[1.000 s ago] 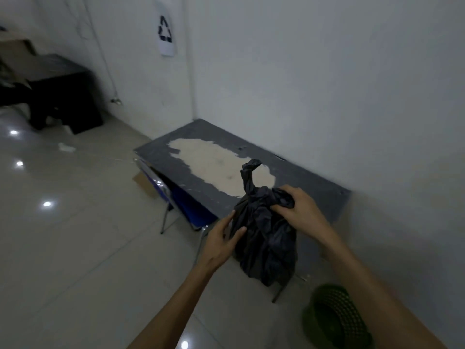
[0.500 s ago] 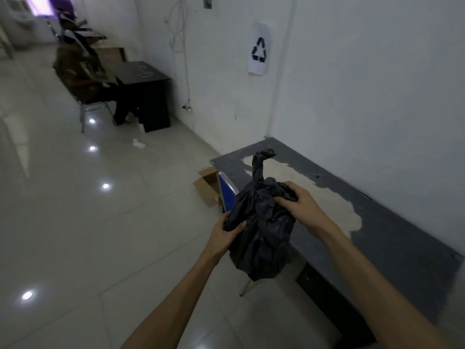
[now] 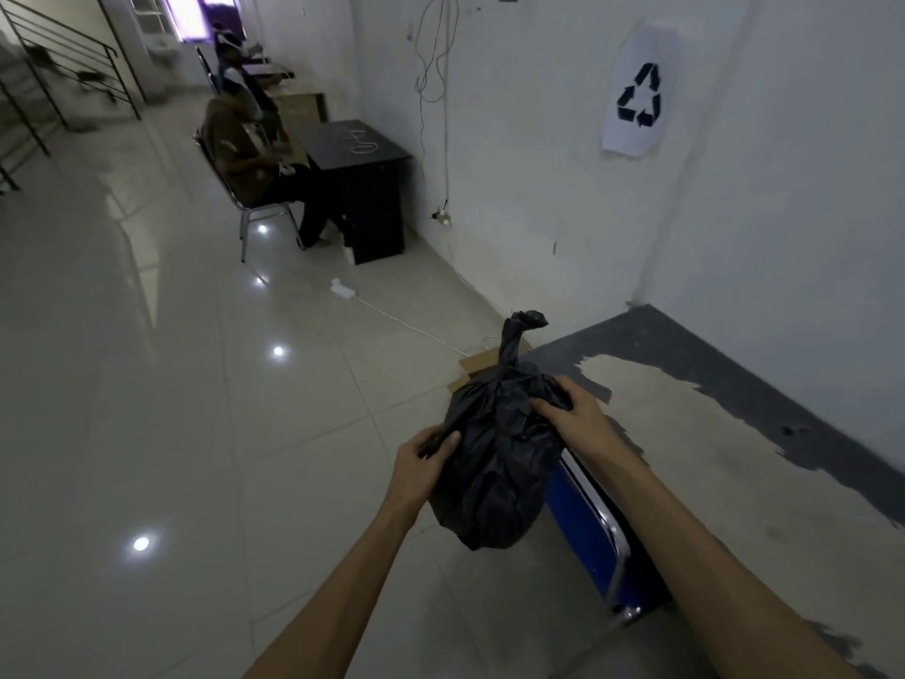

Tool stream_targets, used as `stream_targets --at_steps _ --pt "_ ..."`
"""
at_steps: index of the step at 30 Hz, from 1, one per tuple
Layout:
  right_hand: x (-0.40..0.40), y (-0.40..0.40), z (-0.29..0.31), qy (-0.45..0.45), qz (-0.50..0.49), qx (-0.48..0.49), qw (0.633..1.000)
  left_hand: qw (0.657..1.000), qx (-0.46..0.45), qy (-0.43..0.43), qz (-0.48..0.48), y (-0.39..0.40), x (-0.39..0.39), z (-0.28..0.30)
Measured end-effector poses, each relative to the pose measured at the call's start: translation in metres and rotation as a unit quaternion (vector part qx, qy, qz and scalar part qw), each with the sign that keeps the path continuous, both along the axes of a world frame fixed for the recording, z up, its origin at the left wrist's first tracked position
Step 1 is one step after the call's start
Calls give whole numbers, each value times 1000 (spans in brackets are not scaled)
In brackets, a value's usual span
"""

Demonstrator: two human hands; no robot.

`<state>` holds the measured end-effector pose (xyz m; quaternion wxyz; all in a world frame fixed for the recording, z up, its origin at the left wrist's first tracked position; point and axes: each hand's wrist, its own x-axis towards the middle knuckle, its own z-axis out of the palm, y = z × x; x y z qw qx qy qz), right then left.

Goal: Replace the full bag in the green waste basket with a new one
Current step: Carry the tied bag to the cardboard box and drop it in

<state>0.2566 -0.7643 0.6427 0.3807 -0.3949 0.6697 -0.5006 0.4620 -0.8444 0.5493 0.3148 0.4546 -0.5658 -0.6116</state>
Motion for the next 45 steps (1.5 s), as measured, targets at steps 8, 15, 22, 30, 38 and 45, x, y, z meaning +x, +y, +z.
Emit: stream_targets --at_steps 8,15,22,30,38,45 --pt "-16 -174 -12 6 19 12 1000 998 41 46 -20 -155 -19 -21" --pt "-38 -318 -43 42 -56 50 996 995 57 38 -70 -320 -40 -51" --pt "-64 -426 -54 -4 -143 71 987 989 63 -9 -134 -457 -86 -53" --pt "-150 -534 -112 -49 -221 89 970 979 23 -104 -176 -581 -191 -108" --pt "-278 -633 -225 -20 -223 130 966 965 45 -148 -210 -683 -342 -242" --pt "-371 -682 -388 -19 -227 177 958 962 71 -136 -224 -718 -446 -409"
